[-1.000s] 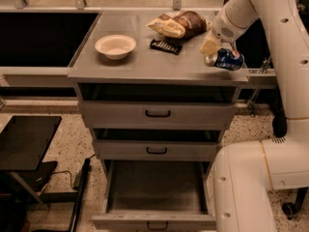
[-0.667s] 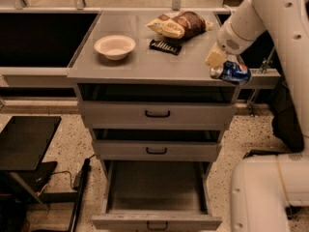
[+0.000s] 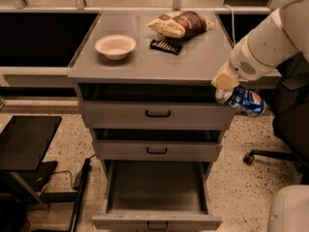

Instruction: Place pepsi can into bottom drawer

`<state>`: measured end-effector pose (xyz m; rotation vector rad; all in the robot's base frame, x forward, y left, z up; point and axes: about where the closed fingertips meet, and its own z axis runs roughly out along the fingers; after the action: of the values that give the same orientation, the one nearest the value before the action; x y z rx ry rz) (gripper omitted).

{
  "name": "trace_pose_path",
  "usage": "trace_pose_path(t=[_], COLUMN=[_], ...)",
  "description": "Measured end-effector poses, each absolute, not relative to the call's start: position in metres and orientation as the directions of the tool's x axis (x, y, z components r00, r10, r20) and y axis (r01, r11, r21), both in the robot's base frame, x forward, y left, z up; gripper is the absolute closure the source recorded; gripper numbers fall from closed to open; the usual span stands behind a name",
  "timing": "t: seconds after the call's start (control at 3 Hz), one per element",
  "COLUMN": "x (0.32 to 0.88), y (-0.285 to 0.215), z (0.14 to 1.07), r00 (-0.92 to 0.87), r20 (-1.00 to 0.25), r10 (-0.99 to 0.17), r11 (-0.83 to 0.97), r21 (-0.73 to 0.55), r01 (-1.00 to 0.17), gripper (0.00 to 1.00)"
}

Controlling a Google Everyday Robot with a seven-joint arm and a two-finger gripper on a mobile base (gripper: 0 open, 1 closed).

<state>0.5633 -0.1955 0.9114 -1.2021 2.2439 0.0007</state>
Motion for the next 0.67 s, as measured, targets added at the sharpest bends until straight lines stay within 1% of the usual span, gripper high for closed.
trace_pose_path(t=[0.33,0.67], x=[0.5478,0.5531], y=[-0.1668,-0.1626], z=[0.9251,0.9270], r00=[-0.331,-0.320], r20=[-0.527,-0.546], r10=[-0.783,-0.774], r11=[0.544,0.548], r21=[-0.321,-0.324], r01=[-0.775,-0.771], gripper=[1.00,1.00])
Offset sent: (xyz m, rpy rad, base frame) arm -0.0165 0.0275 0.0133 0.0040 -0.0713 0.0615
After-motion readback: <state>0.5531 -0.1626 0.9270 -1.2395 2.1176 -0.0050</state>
